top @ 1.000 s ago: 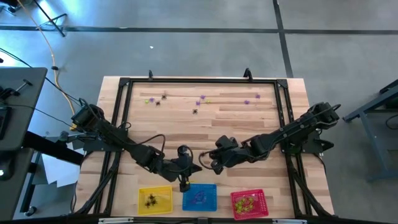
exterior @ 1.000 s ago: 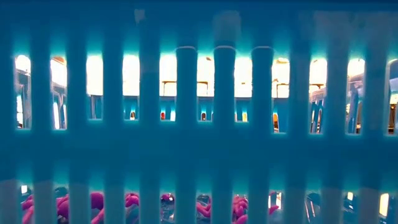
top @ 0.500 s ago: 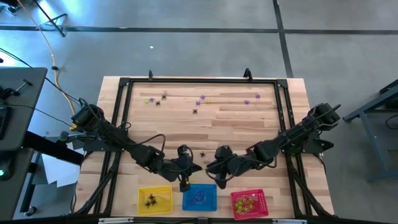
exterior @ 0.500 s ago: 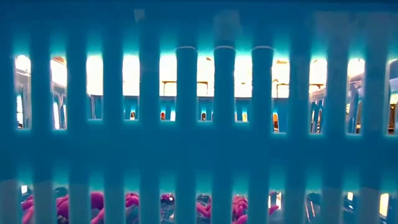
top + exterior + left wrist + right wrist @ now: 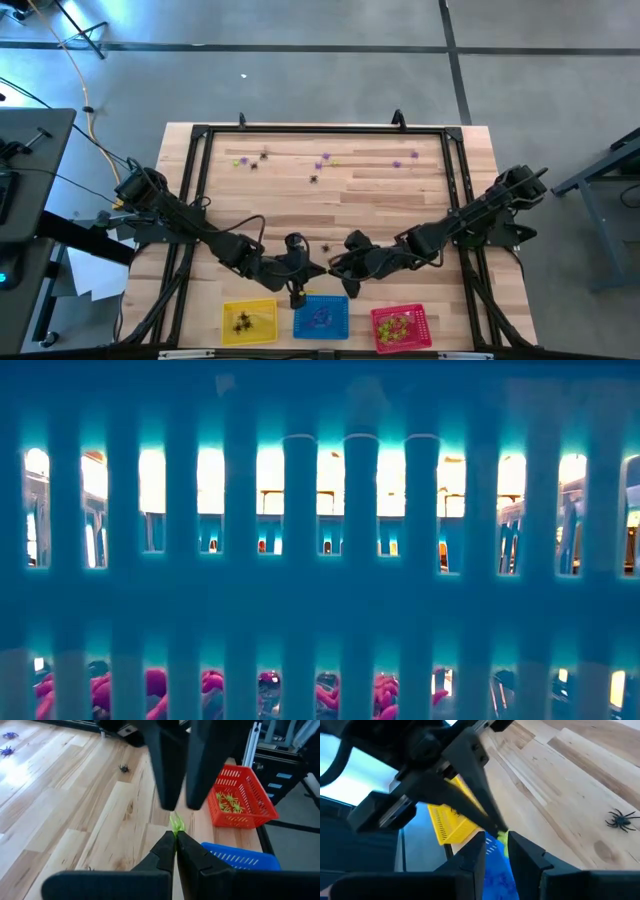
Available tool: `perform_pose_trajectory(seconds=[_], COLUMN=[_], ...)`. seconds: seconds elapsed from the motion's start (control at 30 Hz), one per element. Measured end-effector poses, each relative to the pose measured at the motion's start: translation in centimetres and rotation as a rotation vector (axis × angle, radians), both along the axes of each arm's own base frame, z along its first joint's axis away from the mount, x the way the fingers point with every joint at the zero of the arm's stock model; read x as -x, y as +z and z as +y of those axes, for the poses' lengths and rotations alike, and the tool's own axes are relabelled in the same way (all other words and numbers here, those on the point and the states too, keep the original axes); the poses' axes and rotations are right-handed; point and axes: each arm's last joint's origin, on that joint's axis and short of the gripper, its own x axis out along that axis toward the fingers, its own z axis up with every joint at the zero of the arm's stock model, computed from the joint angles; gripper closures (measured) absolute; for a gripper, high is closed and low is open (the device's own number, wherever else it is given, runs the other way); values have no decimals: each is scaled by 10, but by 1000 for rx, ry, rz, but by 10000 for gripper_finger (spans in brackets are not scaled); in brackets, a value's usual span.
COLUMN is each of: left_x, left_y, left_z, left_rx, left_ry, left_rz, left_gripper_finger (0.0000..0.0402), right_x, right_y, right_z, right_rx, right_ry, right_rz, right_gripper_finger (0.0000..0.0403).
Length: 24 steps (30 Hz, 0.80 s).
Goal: Sort Halloween decoration
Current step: Put the green spider toy into the red bin
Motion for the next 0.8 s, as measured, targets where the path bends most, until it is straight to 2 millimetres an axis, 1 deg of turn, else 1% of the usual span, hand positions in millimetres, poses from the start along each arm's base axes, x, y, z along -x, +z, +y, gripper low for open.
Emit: perform_pose_trajectory(seconds=[0.3,0.5,0.8], left_x=[-1,-4,-7], left_y=[1,2,2], left_z=[0,5,11], left_rx=[-1,-15,-16], left_ry=[-3,4,20], left_rz=[-12,-15,-16], left_gripper_finger=[401,402,402], right_x=[-2,-4,-4], right_y=[-4,-3,-4], right_z=[-10,-14,-14], right_rx=[34,34,20], right_ry=[-20,-35,-14], right_rz=[38,39,44], right_gripper_finger=[324,324,324])
